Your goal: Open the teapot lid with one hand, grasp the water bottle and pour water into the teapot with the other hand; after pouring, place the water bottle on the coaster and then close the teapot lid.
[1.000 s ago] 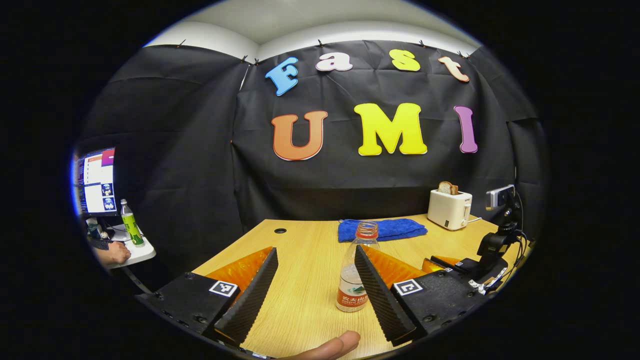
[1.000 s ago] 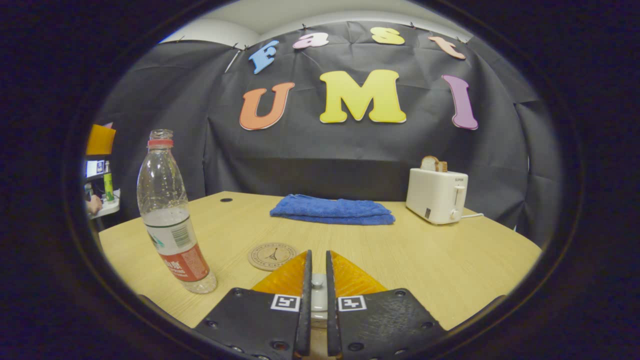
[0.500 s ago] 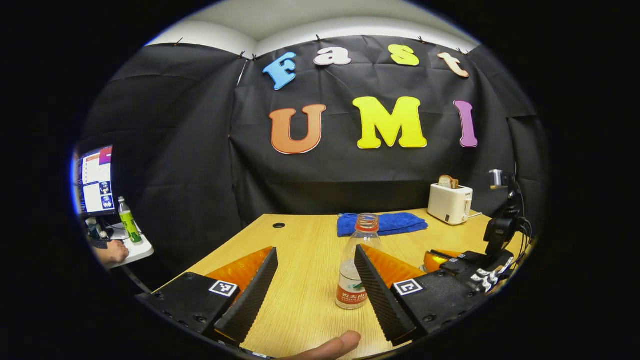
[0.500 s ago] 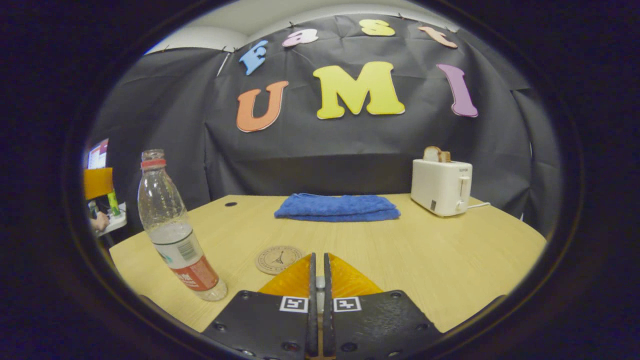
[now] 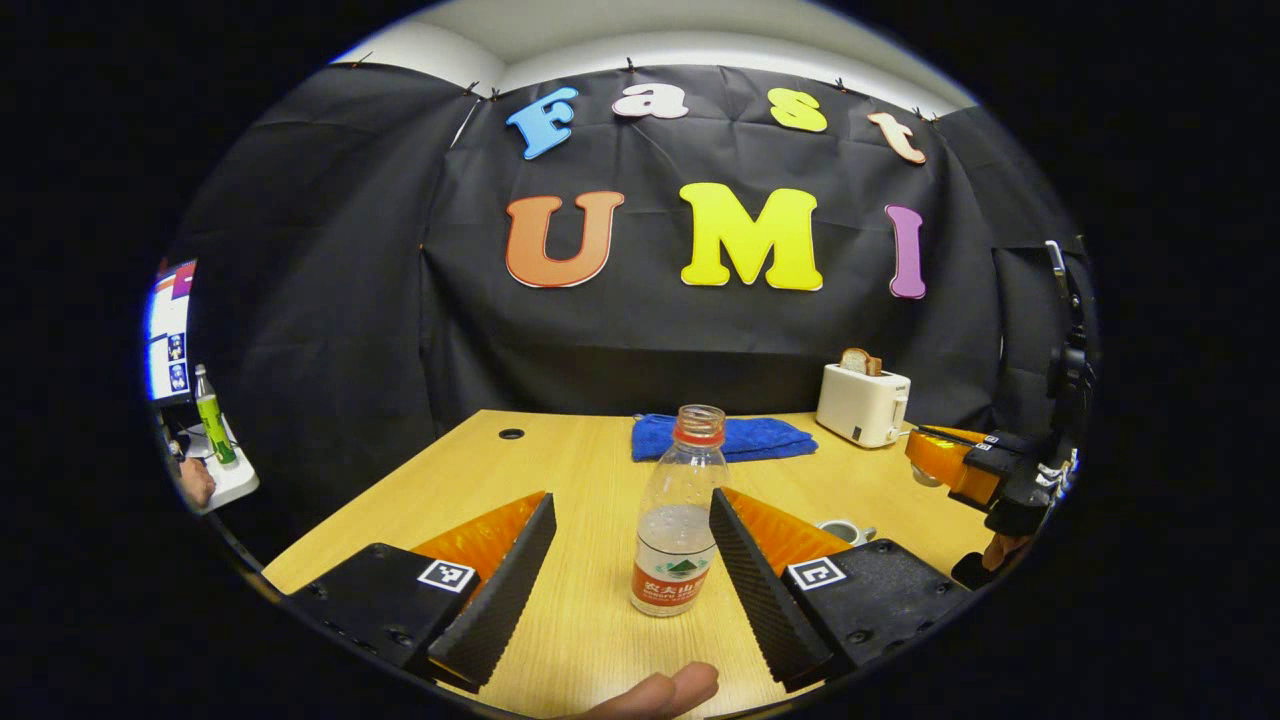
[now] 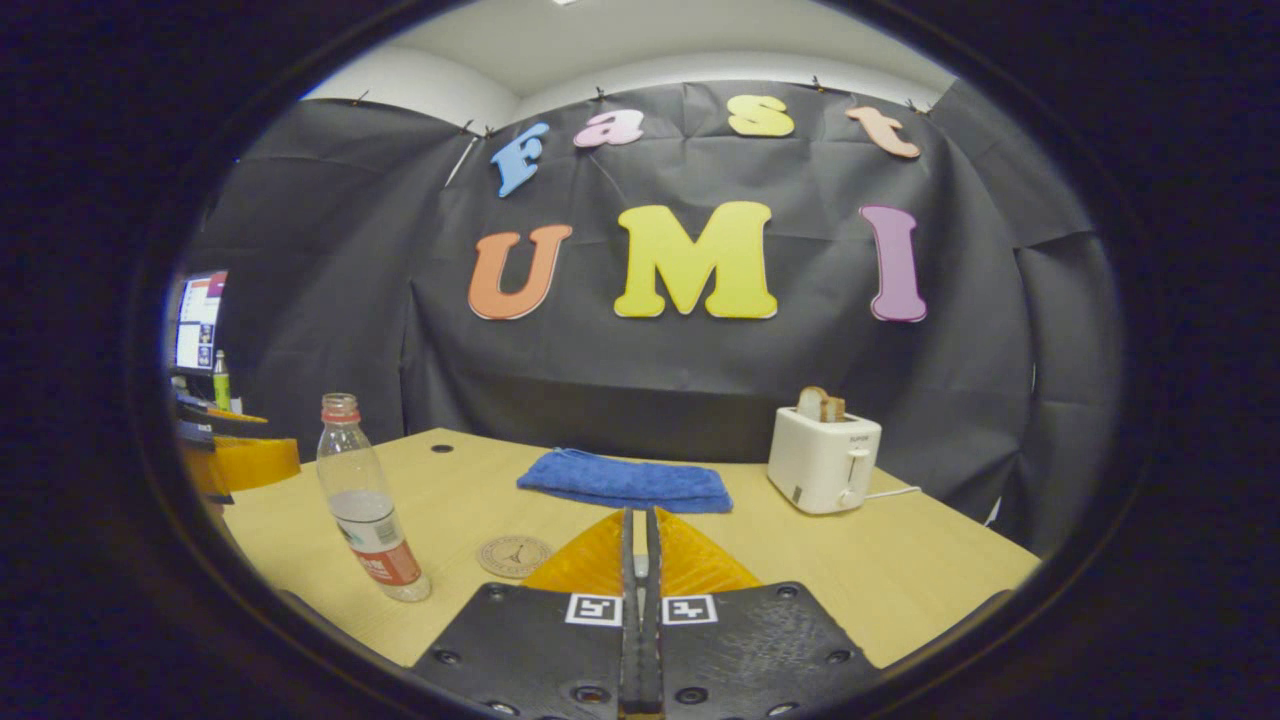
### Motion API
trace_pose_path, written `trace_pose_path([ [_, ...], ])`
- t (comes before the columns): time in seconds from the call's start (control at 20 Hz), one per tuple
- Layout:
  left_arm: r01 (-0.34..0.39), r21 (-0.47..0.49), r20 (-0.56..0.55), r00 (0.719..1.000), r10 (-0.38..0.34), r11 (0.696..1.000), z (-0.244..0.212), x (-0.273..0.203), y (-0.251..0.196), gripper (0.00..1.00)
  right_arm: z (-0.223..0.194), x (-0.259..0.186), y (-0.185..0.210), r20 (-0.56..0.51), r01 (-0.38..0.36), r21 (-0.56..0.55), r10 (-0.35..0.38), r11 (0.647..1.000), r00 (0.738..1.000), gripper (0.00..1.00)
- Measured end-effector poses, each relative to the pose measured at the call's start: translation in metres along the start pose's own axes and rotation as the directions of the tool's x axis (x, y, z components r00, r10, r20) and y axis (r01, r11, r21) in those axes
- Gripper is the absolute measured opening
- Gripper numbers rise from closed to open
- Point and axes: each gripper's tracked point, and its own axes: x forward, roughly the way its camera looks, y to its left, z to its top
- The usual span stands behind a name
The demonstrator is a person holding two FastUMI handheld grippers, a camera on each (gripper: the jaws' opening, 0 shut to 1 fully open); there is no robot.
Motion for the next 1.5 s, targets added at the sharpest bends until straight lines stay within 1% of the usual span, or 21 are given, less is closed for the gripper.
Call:
trace_pose_path([
  [0.1,0.033,-0.001,0.015,0.999,-0.033,0.999,-0.002,0.005,-0.007,0.98,0.004,-0.008,-0.015,0.006,0.012,0.007,-0.012,1.0,1.0,0.0],
  [0.15,0.034,-0.008,0.011,0.999,-0.034,0.999,-0.005,0.009,-0.007,0.98,0.004,-0.012,-0.023,0.01,0.023,0.007,-0.023,1.0,1.0,0.0],
  [0.25,0.066,-0.028,0.006,0.998,-0.066,0.997,-0.01,0.013,-0.018,0.98,0.001,-0.016,-0.03,0.009,0.024,0.03,-0.024,0.999,1.0,0.0],
  [0.3,0.086,-0.017,0.032,0.996,-0.085,0.996,-0.01,0.017,-0.023,0.97,-0.003,-0.017,-0.031,-0.001,0.021,0.038,-0.021,0.999,1.0,0.0],
  [0.35,0.09,-0.003,0.087,0.992,-0.09,0.996,-0.007,0.023,-0.023,0.97,-0.008,-0.018,-0.034,-0.008,0.022,0.04,-0.022,0.999,1.0,0.0],
  [0.45,0.124,0.02,0.106,0.986,-0.125,0.992,-0.017,0.031,-0.032,0.97,-0.013,-0.018,-0.036,-0.016,0.025,0.043,-0.024,0.999,1.0,0.0],
  [0.5,0.116,0.043,0.093,0.988,-0.12,0.992,-0.027,0.036,-0.032,0.97,-0.016,-0.018,-0.037,-0.023,0.023,0.046,-0.022,0.999,0.999,0.0],
  [0.65,0.098,0.112,0.11,0.988,-0.11,0.989,-0.038,0.047,-0.038,0.97,-0.015,-0.018,-0.041,-0.022,0.036,0.051,-0.034,0.998,0.999,0.0],
  [0.7,0.083,0.115,0.095,0.991,-0.094,0.99,-0.048,0.053,-0.036,0.97,-0.013,-0.018,-0.041,-0.019,0.035,0.05,-0.034,0.998,0.999,0.0],
  [0.8,0.058,0.09,0.075,0.995,-0.065,0.994,-0.06,0.063,-0.029,0.98,-0.013,-0.02,-0.038,-0.013,0.031,0.047,-0.03,0.998,0.999,0.0],
  [0.9,0.042,0.072,0.08,0.996,-0.048,0.997,-0.062,0.065,-0.027,0.98,-0.012,-0.02,-0.038,-0.011,0.028,0.049,-0.028,0.998,1.0,0.0],
  [0.95,0.034,0.085,0.086,0.995,-0.041,0.996,-0.06,0.064,-0.025,1.0,-0.012,-0.02,-0.038,-0.013,0.029,0.05,-0.028,0.998,1.0,0.0],
  [1.0,0.036,0.106,0.11,0.993,-0.048,0.994,-0.055,0.064,-0.026,0.92,-0.012,-0.02,-0.038,-0.014,0.028,0.053,-0.027,0.998,1.0,0.0],
  [1.05,0.033,0.107,0.102,0.994,-0.044,0.994,-0.056,0.065,-0.025,0.84,-0.011,-0.02,-0.04,-0.014,0.028,0.056,-0.027,0.998,1.0,0.0],
  [1.1,0.025,0.109,0.101,0.994,-0.036,0.994,-0.056,0.065,-0.023,0.8,-0.01,-0.02,-0.04,-0.011,0.028,0.058,-0.027,0.998,1.0,0.0],
  [1.2,-0.001,0.143,0.085,0.996,-0.011,0.99,-0.055,0.062,-0.021,0.79,-0.008,-0.022,-0.041,-0.009,0.024,0.057,-0.024,0.998,1.0,0.0],
  [1.3,-0.043,0.22,0.101,0.995,0.022,0.975,-0.043,0.056,-0.016,0.79,-0.009,-0.023,-0.043,-0.015,0.02,0.058,-0.019,0.998,1.0,0.0],
  [1.35,-0.091,0.291,0.119,0.991,0.059,0.952,-0.033,0.051,-0.01,0.78,-0.008,-0.023,-0.046,-0.023,0.017,0.063,-0.015,0.998,1.0,0.0],
  [1.45,-0.138,0.38,0.109,0.989,0.104,0.915,-0.027,0.043,-0.006,0.78,-0.008,-0.024,-0.054,-0.026,0.027,0.05,-0.026,0.998,0.999,0.0],
  [1.5,-0.168,0.446,0.094,0.986,0.14,0.879,-0.023,0.042,-0.002,0.77,-0.004,-0.026,-0.06,-0.019,0.036,0.038,-0.035,0.999,0.999,0.0],
])
